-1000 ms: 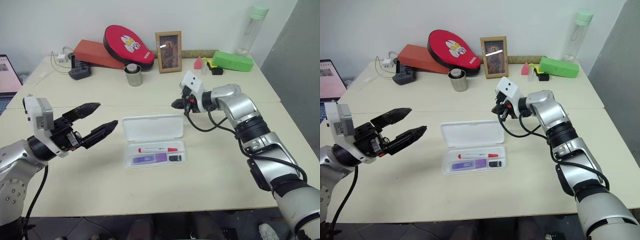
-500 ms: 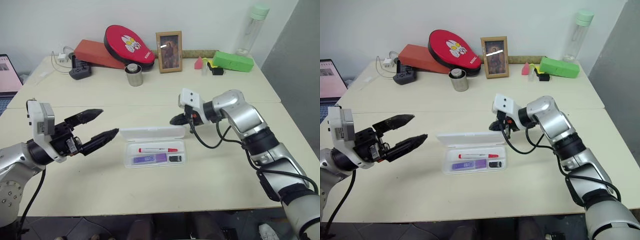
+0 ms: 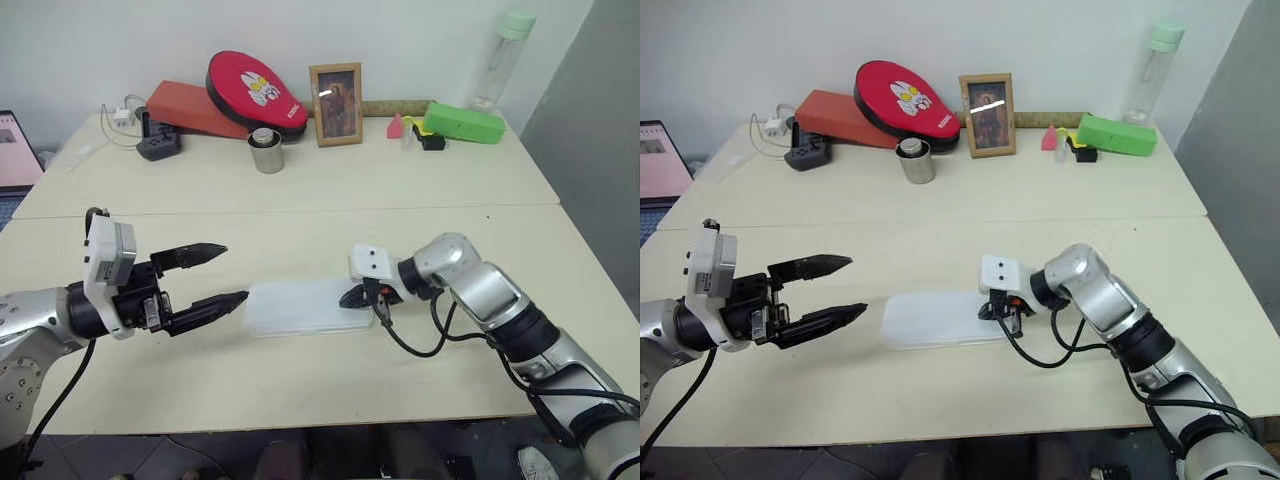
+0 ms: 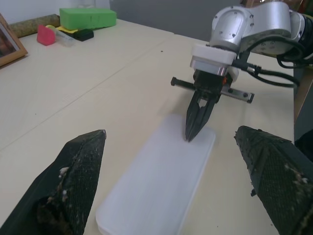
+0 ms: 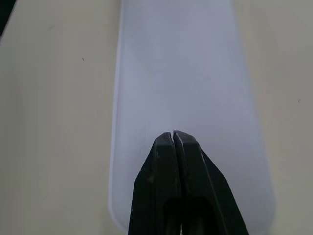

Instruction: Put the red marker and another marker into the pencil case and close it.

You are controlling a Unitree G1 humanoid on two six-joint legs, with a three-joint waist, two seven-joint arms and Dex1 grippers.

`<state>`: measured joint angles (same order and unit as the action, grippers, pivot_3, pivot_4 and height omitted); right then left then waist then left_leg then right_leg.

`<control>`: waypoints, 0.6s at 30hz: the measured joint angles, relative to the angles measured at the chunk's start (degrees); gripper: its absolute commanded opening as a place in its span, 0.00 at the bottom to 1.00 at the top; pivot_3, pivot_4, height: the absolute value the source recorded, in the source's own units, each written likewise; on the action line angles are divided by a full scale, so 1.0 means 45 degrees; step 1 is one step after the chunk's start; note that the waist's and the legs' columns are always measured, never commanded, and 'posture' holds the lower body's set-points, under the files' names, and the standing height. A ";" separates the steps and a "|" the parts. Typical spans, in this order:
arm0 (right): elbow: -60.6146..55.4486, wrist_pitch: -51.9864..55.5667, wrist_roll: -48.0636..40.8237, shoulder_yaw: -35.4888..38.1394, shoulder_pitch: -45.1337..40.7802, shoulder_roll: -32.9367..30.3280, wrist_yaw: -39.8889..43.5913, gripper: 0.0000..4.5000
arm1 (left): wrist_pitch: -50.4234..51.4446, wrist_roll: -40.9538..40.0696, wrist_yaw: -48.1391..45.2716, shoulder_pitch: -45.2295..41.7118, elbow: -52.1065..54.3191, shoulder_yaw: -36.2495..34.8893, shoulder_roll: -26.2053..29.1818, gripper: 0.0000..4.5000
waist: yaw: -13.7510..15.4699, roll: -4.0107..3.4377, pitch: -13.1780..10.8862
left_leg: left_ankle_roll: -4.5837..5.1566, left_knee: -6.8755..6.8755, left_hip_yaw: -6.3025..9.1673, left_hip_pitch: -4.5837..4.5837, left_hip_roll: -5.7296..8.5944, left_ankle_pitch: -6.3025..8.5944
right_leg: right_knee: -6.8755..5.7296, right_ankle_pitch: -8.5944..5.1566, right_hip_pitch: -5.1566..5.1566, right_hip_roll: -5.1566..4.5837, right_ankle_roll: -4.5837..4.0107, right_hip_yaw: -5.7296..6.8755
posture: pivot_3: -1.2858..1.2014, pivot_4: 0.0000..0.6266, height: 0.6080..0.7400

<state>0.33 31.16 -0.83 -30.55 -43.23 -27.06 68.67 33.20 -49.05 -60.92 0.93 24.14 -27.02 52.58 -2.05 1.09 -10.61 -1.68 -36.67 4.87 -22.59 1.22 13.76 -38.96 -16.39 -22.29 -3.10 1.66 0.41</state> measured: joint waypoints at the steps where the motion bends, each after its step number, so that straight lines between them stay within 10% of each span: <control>1: 0.0023 -0.0131 0.0086 -0.0055 0.0015 0.0011 -0.0043 0.01 | 0.0019 0.0000 -0.0005 -0.0029 -0.0001 0.0003 0.0007 1.00 | -0.0003 0.0002 0.0001 | 0.0000 0.0006 0.0000 0.0016 -0.0009 0.0000 | -0.0001 0.0000 0.0005 0.0003 -0.0001 0.0000 | 0.52 0.24 1.00; 10: -0.0384 0.0778 -0.0385 0.0497 0.0392 0.0097 -0.0273 0.01 | 0.0276 -0.0014 -0.0076 -0.0297 0.0007 0.0042 0.0116 1.00 | 0.0019 0.0005 0.0003 | 0.0000 0.0010 0.0011 0.0026 -0.0008 0.0000 | -0.0002 -0.0002 0.0013 0.0004 -0.0006 0.0005 | 0.52 0.24 1.00; 18: -0.1618 0.2043 -0.2909 0.4287 0.0813 0.0555 -0.1728 0.09 | 0.0906 0.0009 0.2054 -0.1433 -0.0101 0.0442 -0.0692 1.00 | 0.0090 0.0005 0.0001 | -0.0001 0.0006 0.0027 -0.0014 0.0010 0.0000 | 0.0003 0.0000 0.0000 0.0000 -0.0003 0.0018 | 0.52 0.24 1.00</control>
<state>-6.95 40.36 -13.92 -11.26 -39.58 -24.57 60.90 37.27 -49.01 -51.68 -5.52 23.68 -25.03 49.46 -1.64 1.12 -10.61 -1.68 -36.65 4.99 -22.65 1.26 13.76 -38.95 -16.39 -22.29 -3.10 1.64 0.49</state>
